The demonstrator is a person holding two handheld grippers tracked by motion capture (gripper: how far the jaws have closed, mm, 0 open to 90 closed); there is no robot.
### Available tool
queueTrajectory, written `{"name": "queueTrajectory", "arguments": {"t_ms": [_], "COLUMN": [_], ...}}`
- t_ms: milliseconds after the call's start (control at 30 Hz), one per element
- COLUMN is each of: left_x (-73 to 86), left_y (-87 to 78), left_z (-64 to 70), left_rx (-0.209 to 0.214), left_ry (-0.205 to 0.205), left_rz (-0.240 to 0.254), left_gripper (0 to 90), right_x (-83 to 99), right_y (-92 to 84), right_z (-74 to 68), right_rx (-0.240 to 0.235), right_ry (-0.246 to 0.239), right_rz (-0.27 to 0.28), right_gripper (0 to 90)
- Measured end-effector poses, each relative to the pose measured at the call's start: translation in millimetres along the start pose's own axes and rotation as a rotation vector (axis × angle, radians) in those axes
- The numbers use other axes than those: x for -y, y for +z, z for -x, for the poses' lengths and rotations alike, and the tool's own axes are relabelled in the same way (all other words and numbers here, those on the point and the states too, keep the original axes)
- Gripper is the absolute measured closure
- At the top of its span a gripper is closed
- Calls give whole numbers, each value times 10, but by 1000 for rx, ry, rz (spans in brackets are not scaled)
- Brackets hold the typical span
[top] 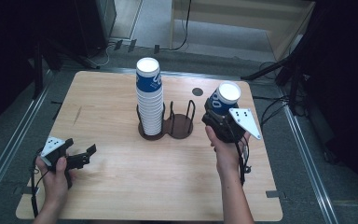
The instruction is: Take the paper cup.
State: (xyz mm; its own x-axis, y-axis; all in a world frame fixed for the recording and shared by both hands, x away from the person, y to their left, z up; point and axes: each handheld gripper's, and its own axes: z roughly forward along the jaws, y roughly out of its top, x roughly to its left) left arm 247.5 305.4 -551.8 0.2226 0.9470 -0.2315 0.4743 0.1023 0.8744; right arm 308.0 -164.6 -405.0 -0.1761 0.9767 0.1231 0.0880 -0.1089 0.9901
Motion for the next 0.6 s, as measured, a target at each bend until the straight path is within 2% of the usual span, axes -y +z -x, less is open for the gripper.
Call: {"name": "queueTrajectory", "arguments": {"t_ms": [333, 500, 600], "left_x": [8, 11, 14], "left_y": [-15, -21, -25], "left_z": [6, 7, 7], "left_rx": [-6, -8, -25], "left_ry": [-3, -3, -9], "left_rz": [1, 3, 3], "left_gripper": [0, 0, 0], "right_x": [289, 424, 502], "right_y": [-137, -191, -210], "right_z": [138, 179, 209], "right_rx": [15, 16, 12], "right_ry": [-2, -23, -11], "right_rz": [-36, -47, -61], "right_gripper": [191, 190, 190]}}
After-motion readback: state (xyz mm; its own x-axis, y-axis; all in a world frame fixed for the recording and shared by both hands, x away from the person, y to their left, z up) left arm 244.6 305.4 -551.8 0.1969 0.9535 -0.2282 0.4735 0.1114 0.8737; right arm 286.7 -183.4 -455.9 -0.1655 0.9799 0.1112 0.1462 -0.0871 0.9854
